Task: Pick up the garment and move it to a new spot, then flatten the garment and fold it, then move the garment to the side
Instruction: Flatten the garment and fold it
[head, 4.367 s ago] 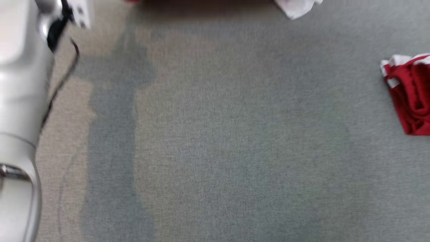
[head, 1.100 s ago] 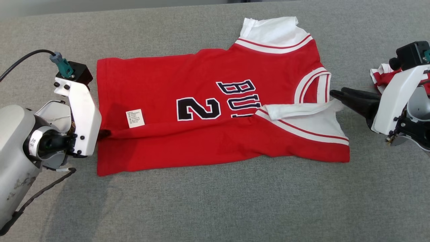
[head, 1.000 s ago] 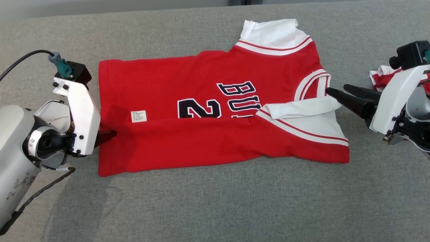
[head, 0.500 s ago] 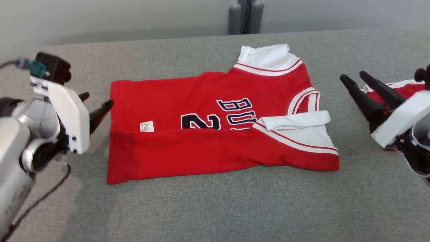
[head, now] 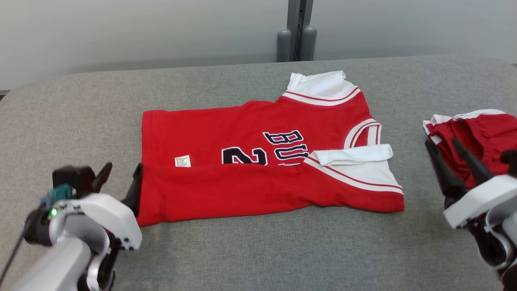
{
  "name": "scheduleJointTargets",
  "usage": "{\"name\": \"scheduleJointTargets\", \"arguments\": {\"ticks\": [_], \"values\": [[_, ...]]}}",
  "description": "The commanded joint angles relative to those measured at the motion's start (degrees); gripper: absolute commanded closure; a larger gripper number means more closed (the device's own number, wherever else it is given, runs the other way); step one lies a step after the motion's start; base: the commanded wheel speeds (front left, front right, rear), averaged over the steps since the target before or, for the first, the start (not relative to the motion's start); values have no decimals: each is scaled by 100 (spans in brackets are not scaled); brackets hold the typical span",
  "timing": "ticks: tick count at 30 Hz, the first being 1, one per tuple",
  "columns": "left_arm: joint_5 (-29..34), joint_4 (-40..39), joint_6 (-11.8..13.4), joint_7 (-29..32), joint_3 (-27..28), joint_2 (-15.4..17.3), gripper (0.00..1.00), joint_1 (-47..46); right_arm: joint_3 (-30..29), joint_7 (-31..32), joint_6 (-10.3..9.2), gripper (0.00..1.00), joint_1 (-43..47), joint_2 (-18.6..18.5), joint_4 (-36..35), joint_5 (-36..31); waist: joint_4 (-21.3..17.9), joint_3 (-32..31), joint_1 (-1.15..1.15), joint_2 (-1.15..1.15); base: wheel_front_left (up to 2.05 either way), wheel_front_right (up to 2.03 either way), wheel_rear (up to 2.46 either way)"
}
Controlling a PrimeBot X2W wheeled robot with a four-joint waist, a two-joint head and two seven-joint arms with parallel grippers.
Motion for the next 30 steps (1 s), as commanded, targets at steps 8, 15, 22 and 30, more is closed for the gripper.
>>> {"name": "scheduleJointTargets", "arguments": {"ticks": [8, 15, 22, 30], "values": [[75, 306, 214, -905, 82, -369, 0, 551, -311, 34, 1, 0, 774, 441, 130, -224, -18, 92, 0, 0, 0, 0, 0], [-35, 947, 48, -912, 9, -617, 0, 475, -170, 402, 1, 0, 623, 680, 454, -104, -45, 194, 0, 0, 0, 0, 0], [-157, 1488, -194, -760, -56, -787, 0, 226, -91, 798, 1, 0, 465, 841, 763, 148, 25, 263, 0, 0, 0, 0, 0], [-270, 1795, -402, -340, -204, -897, 0, 63, 82, 1055, 1, 0, 430, 914, 844, 319, 31, 299, 0, 0, 0, 0, 0]]}}
